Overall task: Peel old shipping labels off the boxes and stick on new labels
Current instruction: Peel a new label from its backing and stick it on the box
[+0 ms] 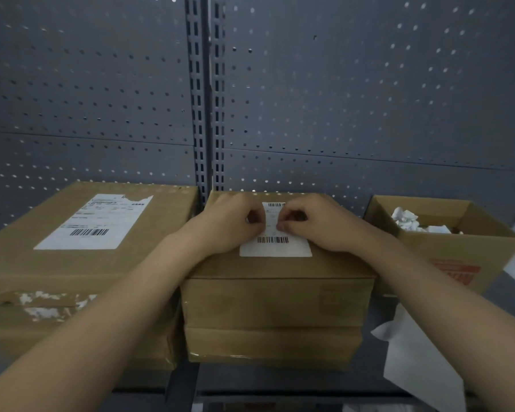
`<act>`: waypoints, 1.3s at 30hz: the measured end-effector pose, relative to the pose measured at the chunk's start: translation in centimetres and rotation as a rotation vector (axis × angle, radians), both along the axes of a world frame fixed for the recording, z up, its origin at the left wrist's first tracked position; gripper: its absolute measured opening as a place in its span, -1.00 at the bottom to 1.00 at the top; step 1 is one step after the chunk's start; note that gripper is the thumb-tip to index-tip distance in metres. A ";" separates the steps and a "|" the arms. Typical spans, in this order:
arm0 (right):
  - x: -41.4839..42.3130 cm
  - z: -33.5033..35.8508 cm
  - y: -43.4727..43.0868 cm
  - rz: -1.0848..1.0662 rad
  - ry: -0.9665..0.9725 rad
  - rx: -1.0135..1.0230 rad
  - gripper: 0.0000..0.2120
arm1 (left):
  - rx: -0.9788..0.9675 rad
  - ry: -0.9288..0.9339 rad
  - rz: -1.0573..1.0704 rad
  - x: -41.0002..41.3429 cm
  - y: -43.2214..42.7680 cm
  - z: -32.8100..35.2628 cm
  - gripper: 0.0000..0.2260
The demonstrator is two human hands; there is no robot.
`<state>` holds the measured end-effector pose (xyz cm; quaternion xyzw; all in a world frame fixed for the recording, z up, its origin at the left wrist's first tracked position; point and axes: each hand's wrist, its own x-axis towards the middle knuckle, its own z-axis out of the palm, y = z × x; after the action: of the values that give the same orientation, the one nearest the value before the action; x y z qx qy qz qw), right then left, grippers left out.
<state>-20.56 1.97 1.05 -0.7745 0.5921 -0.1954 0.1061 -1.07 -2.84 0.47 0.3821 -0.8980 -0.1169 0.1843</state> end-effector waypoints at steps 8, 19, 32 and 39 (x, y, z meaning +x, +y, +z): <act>-1.2 0.1 -5.8 -0.099 0.010 -0.002 -0.91 | 0.127 -0.144 0.057 -2.1 -5.7 0.8 -0.71; -0.8 -1.0 -6.8 -0.148 0.114 -0.078 -0.86 | 0.039 -0.185 0.065 -1.9 -6.0 0.6 -0.70; 2.3 -2.3 -0.7 0.001 0.401 0.036 -0.52 | 0.133 -0.477 0.033 -0.9 0.0 -1.1 -0.47; 2.2 -1.6 -0.8 -0.098 0.396 0.038 -0.55 | 0.132 -0.460 0.071 -1.6 -0.5 -0.3 -0.66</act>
<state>-18.37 1.16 -0.51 -0.7658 0.6421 -0.0330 -0.0077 -2.67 -3.38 0.13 0.4412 -0.8928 -0.0787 -0.0464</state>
